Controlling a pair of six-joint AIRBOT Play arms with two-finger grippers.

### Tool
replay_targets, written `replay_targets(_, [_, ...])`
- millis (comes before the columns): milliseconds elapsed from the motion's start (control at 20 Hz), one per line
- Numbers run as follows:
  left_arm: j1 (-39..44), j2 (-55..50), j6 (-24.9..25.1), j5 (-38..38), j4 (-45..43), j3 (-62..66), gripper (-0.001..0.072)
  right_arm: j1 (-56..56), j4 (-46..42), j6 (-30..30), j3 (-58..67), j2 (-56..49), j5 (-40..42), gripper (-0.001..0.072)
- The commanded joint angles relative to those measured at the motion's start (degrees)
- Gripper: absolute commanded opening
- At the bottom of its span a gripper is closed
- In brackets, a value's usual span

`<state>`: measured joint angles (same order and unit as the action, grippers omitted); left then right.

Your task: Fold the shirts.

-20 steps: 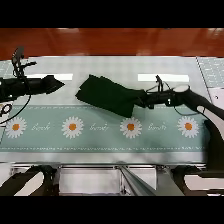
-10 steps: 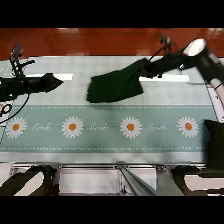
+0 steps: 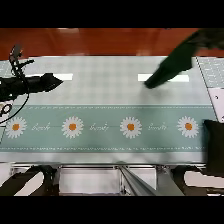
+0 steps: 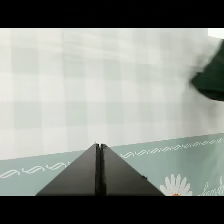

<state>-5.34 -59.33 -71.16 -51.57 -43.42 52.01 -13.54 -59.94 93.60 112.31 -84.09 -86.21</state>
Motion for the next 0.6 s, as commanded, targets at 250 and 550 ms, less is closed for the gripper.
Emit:
replay_targets(250, [0.0,0.0,-0.1,1.1,0.0,0.0,0.0018,-31.6,7.7,-1.1,1.9,5.9,-7.0,0.0021])
replay_targets(550, [0.0,0.0,0.0,3.9,0.0,0.0,0.0018,-46.1,4.8,-1.9,1.9,6.0,-18.0,0.0021])
